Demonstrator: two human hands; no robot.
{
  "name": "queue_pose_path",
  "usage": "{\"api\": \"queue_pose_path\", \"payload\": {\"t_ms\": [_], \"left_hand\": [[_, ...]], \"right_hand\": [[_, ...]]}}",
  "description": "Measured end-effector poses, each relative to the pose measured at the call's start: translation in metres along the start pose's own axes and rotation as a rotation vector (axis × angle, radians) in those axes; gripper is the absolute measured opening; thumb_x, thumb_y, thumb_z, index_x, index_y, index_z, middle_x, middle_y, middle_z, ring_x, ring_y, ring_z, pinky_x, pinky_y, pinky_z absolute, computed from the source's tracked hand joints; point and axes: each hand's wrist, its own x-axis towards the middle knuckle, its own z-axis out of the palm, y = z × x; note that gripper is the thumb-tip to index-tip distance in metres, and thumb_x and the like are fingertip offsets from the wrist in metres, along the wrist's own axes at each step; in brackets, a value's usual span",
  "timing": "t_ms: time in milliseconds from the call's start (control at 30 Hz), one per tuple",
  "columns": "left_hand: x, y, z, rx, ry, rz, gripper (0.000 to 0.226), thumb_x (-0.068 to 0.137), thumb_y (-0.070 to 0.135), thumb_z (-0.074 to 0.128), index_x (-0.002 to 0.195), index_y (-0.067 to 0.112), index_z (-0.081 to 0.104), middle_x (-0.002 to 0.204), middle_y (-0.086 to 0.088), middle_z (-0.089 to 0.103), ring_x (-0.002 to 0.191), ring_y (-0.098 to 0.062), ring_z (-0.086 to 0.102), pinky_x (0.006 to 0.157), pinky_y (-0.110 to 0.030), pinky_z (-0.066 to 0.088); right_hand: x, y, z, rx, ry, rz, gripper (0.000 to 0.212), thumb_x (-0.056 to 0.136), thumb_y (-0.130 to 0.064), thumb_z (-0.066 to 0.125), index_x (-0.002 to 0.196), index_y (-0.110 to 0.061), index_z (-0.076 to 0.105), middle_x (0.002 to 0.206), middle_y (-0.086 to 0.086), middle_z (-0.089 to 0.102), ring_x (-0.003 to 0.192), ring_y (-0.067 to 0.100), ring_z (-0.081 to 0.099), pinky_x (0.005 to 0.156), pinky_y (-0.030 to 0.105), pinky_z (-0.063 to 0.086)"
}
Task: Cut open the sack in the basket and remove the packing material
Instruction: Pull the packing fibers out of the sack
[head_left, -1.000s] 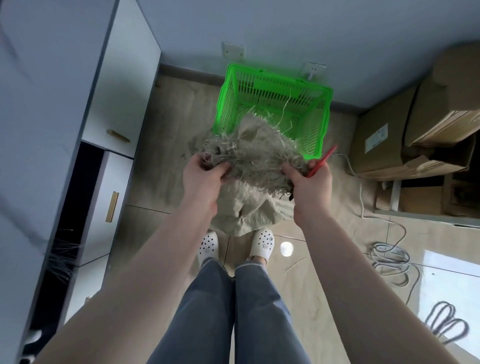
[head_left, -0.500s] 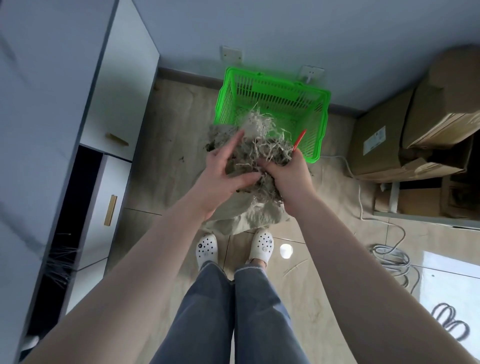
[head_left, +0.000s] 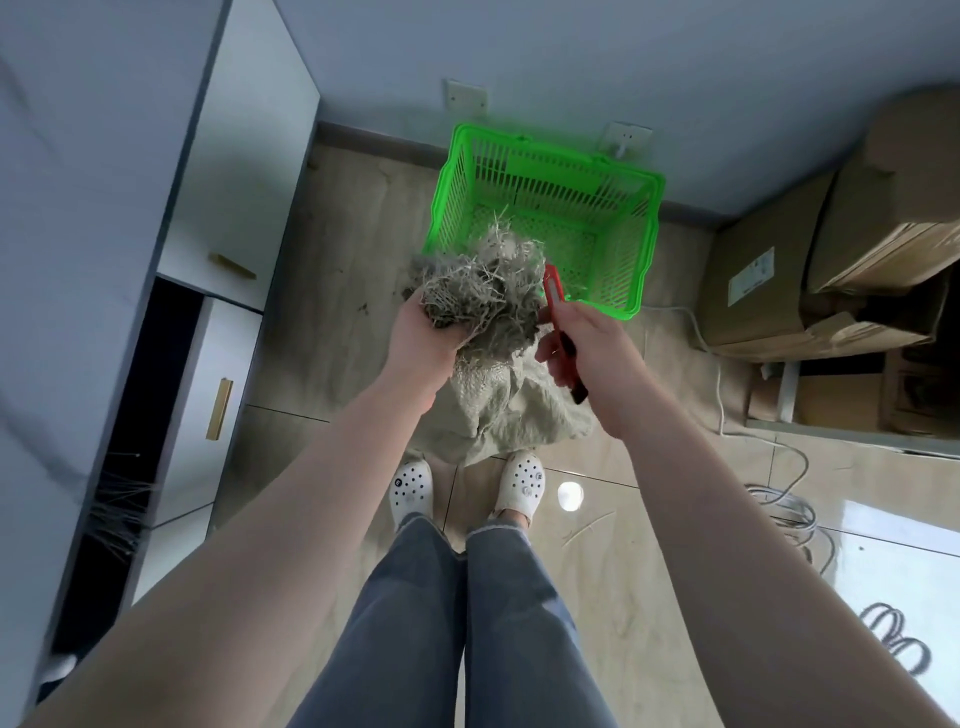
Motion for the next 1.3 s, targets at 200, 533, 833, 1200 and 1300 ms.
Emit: {"api": "queue_pose_path", "payload": {"t_ms": [200, 533, 833, 1200, 1300], "left_hand": [[0.005, -0.003, 0.002, -0.062, -0.002, -0.012, 0.044, 0.084, -0.001, 0.067, 0.126, 0.012, 0.058, 0.106, 0.003, 0.064, 0.101, -0.014, 0.058, 0.086, -0.025, 0.04], [0.003, 0.005, -0.002, -0.044, 0.029, -0.059, 0.041, 0.087, 0.008, 0.067, 0.127, 0.015, 0.058, 0.111, 0.003, 0.063, 0.106, -0.014, 0.055, 0.091, -0.026, 0.037], [-0.004, 0.038, -0.008, -0.456, -0.423, -0.018, 0.084, 0.068, 0.014, 0.08, 0.14, 0.018, 0.037, 0.125, -0.012, 0.062, 0.112, -0.022, 0.063, 0.101, -0.043, 0.048], [-0.026, 0.035, 0.022, 0.214, -0.204, 0.344, 0.023, 0.095, 0.023, 0.058, 0.098, 0.002, 0.066, 0.076, -0.001, 0.062, 0.072, -0.013, 0.059, 0.05, -0.022, 0.032], [-0.018, 0.054, 0.026, -0.03, -0.127, 0.127, 0.009, 0.094, 0.029, 0.058, 0.094, 0.02, 0.058, 0.078, 0.006, 0.06, 0.067, -0.011, 0.056, 0.061, -0.018, 0.043]], "right_hand": [[-0.003, 0.01, 0.006, 0.327, -0.075, -0.039, 0.035, 0.099, 0.007, 0.038, 0.123, -0.012, 0.055, 0.089, 0.007, 0.064, 0.061, 0.008, 0.05, 0.055, 0.022, 0.045], [-0.007, 0.025, 0.001, 0.106, 0.042, -0.108, 0.074, 0.084, 0.022, 0.042, 0.14, -0.026, 0.047, 0.125, -0.005, 0.059, 0.112, 0.006, 0.063, 0.063, 0.021, 0.047], [-0.007, 0.008, 0.008, 0.181, 0.204, -0.022, 0.026, 0.089, -0.007, 0.065, 0.066, -0.015, 0.053, 0.055, 0.001, 0.052, 0.041, 0.013, 0.039, 0.033, 0.019, 0.027], [-0.017, -0.08, -0.006, 0.562, 0.022, -0.03, 0.006, 0.088, -0.006, 0.066, 0.089, -0.008, 0.06, 0.077, 0.007, 0.06, 0.054, 0.014, 0.043, 0.042, 0.022, 0.031], [-0.008, -0.076, -0.041, 0.2, 0.177, -0.166, 0.038, 0.082, -0.026, 0.075, 0.116, -0.02, 0.059, 0.106, -0.001, 0.065, 0.076, 0.01, 0.055, 0.063, 0.021, 0.04]]}}
